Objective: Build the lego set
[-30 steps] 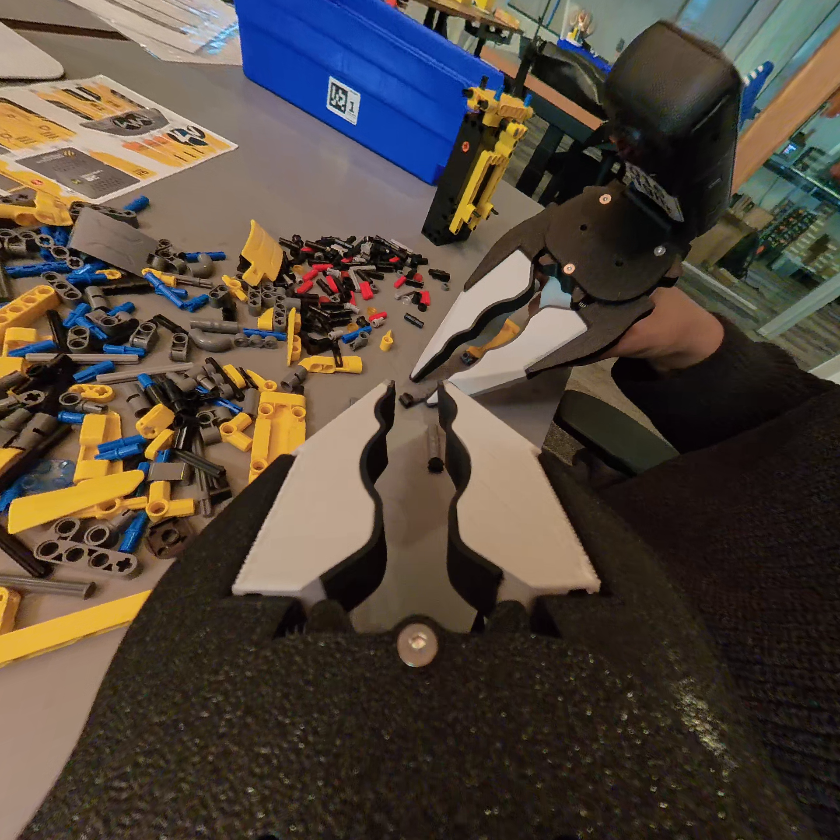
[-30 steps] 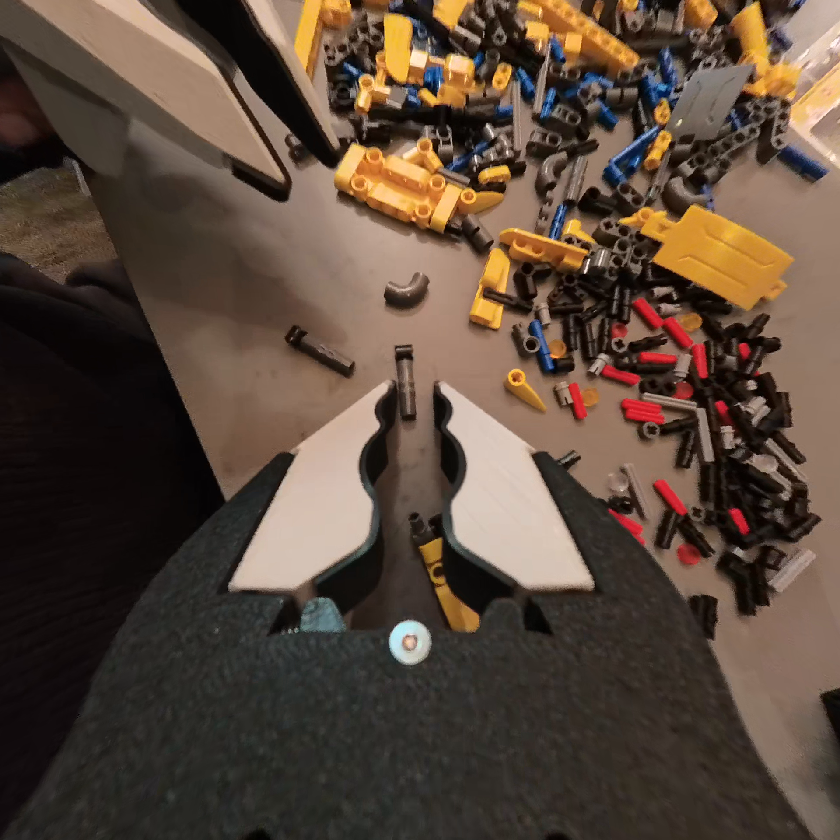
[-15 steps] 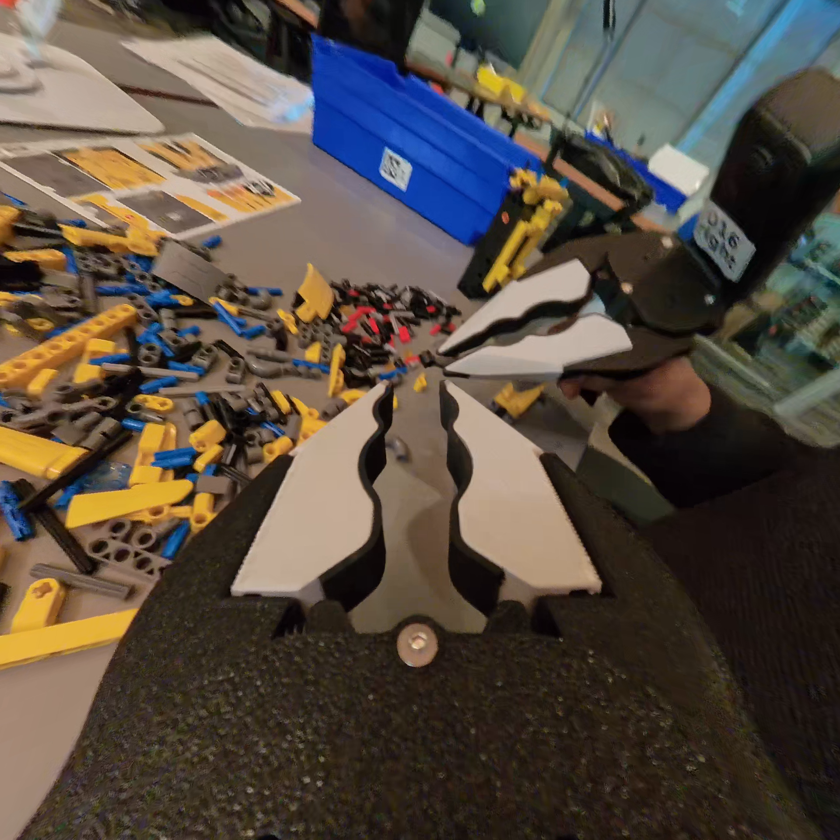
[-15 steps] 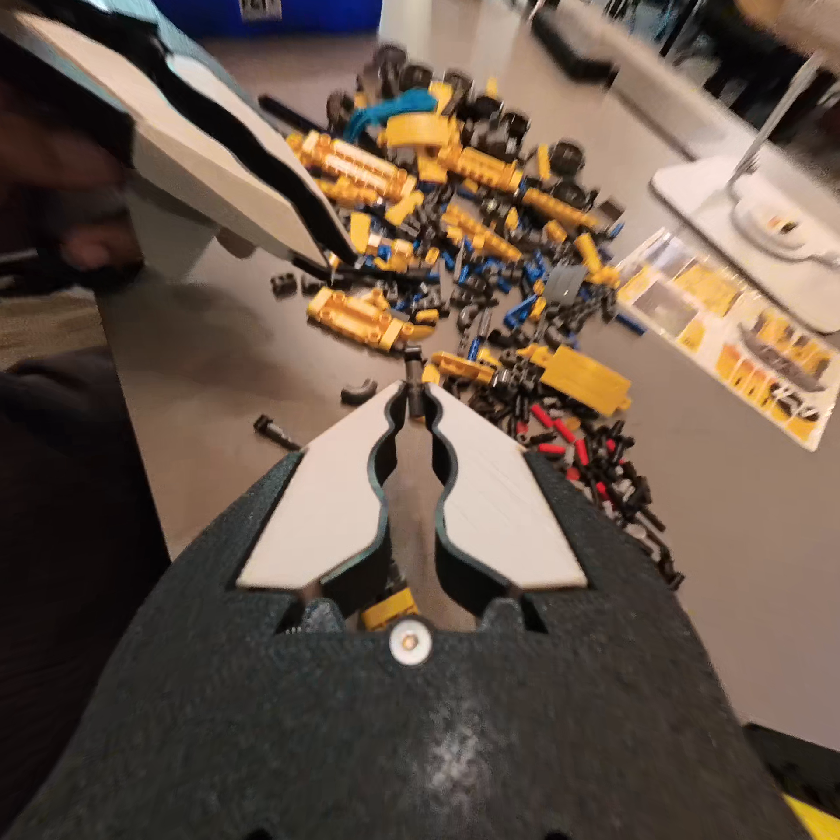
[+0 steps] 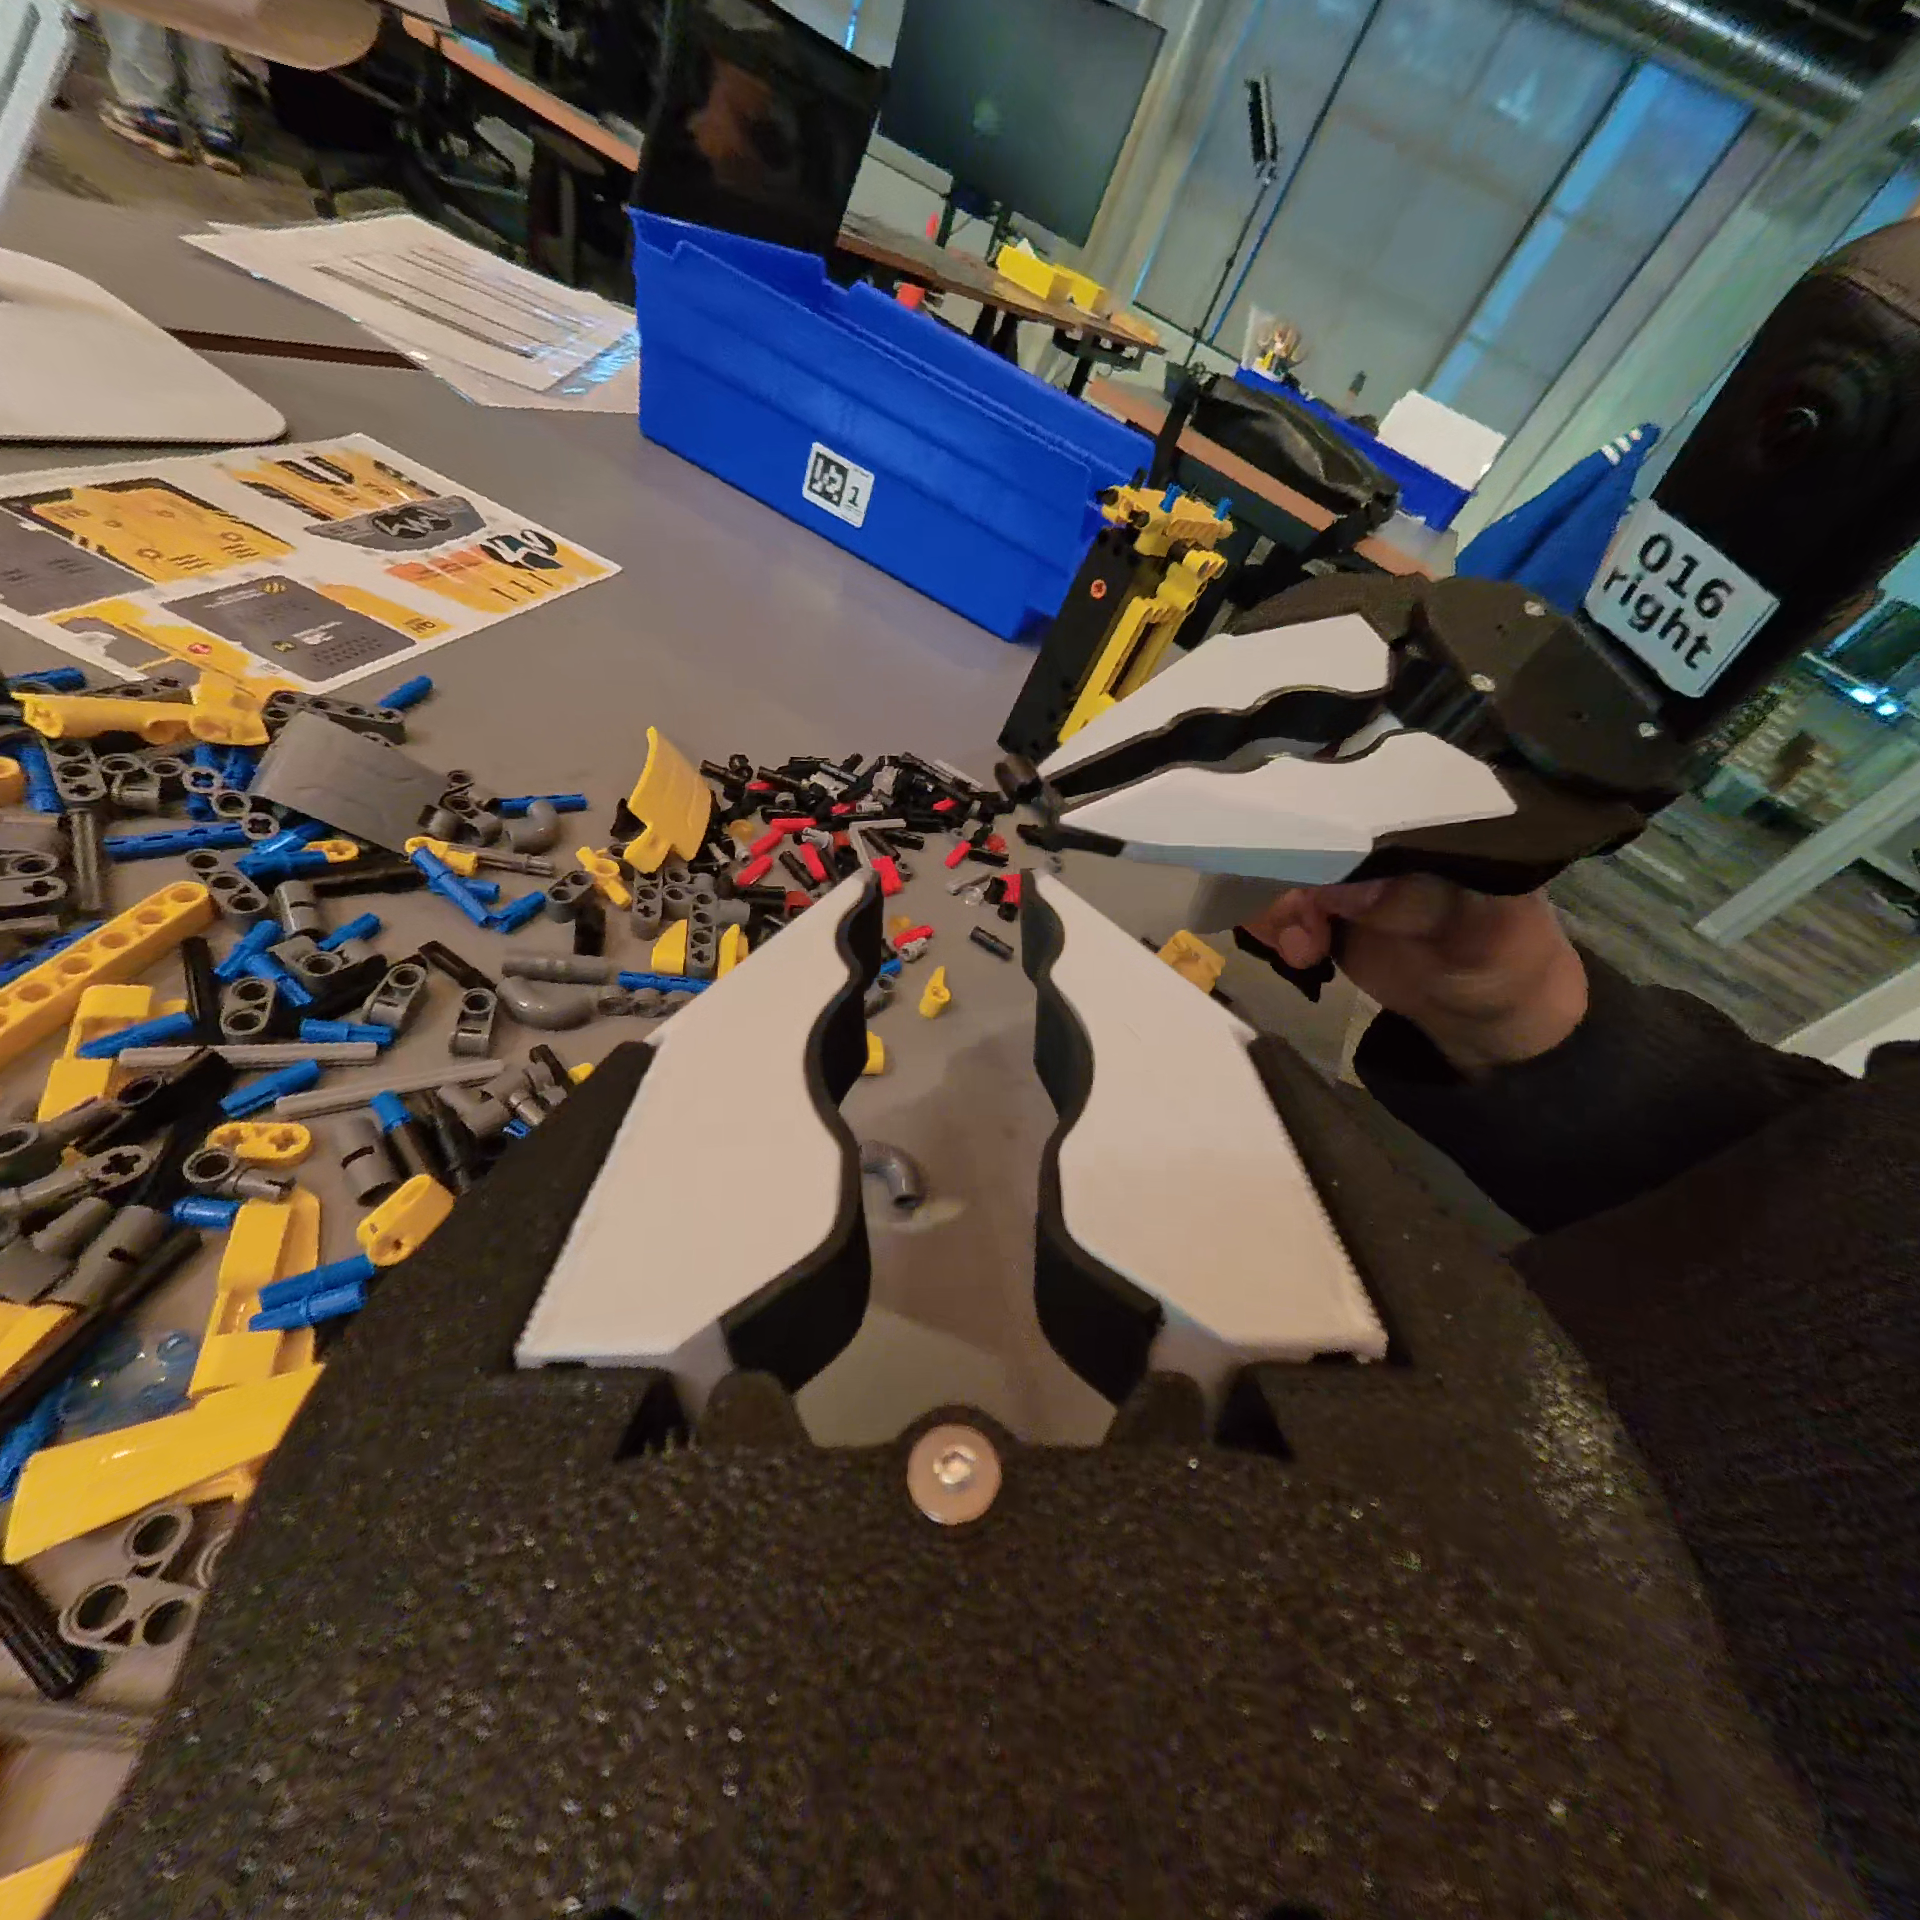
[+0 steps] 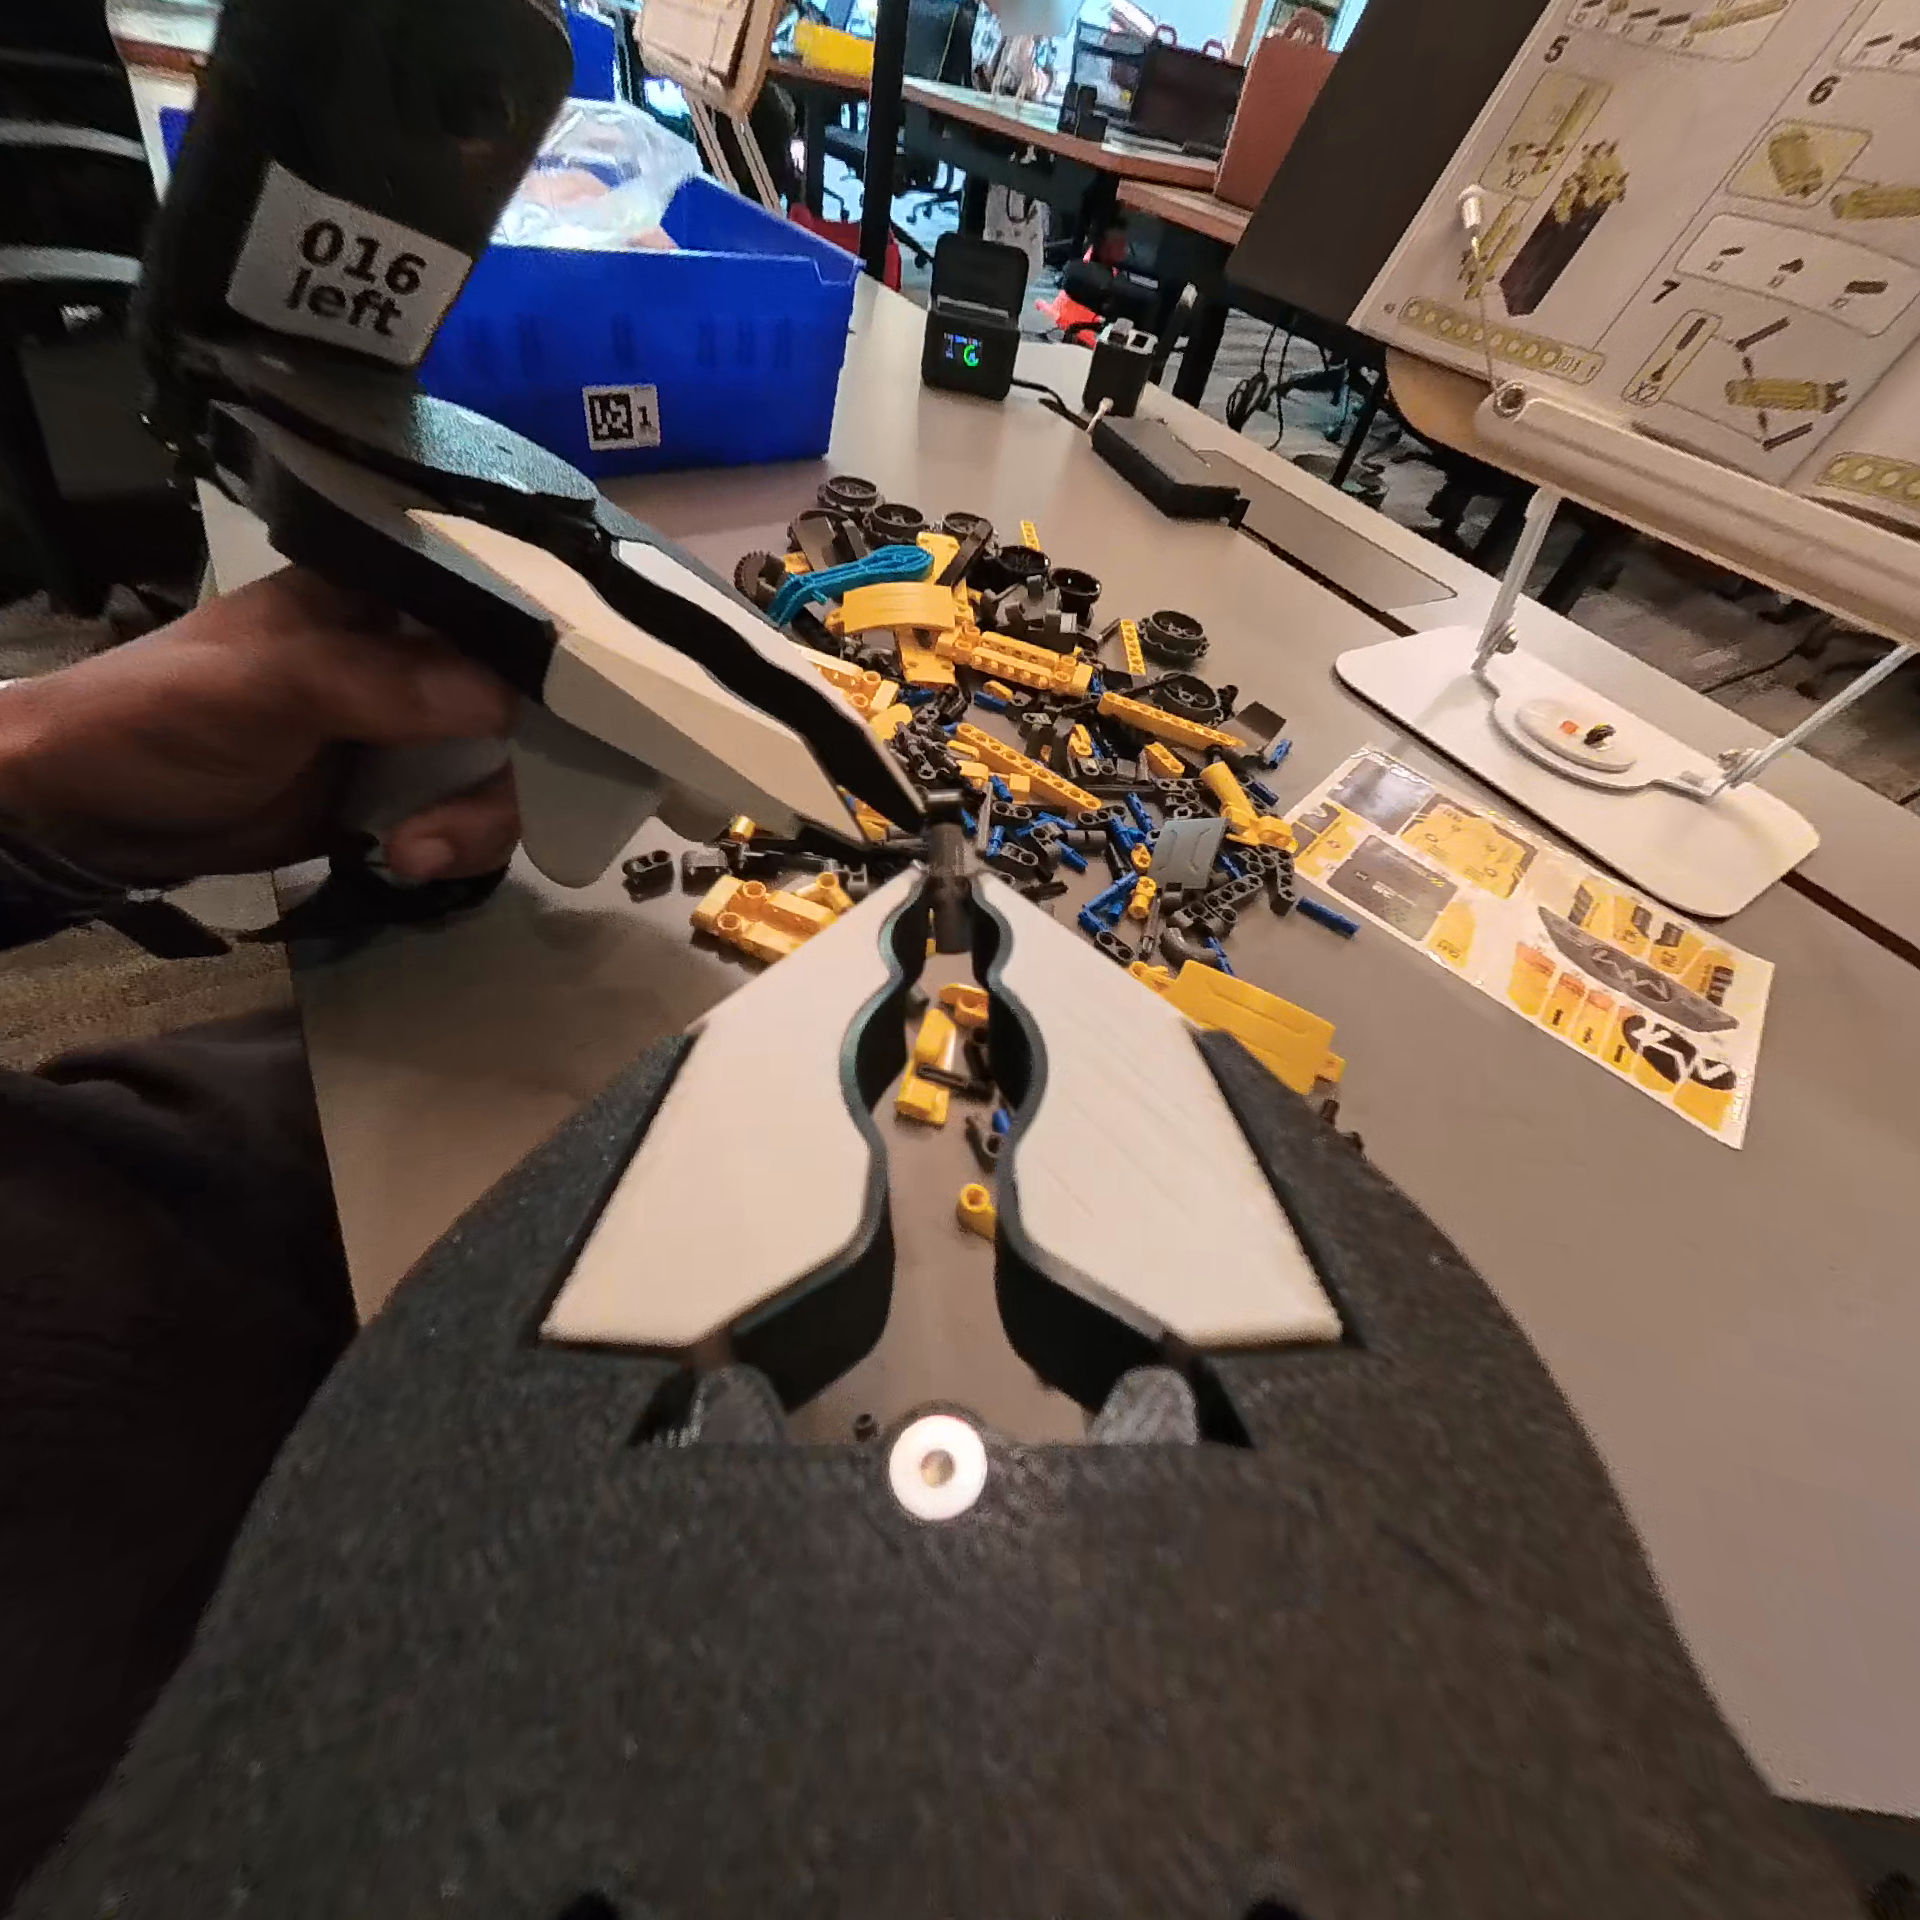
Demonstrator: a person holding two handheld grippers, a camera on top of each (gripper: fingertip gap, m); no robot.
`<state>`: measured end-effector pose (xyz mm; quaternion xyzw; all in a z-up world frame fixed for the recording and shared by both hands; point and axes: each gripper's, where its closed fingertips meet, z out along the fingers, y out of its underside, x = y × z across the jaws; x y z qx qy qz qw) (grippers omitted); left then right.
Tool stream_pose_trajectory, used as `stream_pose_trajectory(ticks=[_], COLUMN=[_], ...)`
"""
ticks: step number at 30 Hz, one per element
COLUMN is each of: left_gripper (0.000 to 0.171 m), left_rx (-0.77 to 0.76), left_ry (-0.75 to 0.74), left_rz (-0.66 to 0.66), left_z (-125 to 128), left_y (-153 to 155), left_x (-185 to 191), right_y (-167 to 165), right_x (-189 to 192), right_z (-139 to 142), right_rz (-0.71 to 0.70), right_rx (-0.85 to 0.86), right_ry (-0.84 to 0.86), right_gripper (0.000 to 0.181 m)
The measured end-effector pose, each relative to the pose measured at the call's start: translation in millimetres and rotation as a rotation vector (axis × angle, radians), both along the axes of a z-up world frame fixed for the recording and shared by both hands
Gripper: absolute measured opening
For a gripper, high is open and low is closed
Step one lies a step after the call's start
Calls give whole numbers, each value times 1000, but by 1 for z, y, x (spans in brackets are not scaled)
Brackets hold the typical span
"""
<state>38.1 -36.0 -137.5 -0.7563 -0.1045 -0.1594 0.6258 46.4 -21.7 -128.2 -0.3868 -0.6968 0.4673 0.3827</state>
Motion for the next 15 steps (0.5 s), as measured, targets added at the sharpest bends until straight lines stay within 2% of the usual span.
stream_pose_trajectory(ticks=[9,15], left_gripper=[27,28], left_rx=[167,286], left_ry=[-141,-343], left_rz=[-85,-111], left_z=[25,41], left_y=[-13,-27], left_x=[14,2], right_y=[-15,-25], right_x=[1,1], right_z=[12,20], right_rz=[33,43], right_rx=[-44,-2], right_ry=[70,122], right_gripper=[7,7])
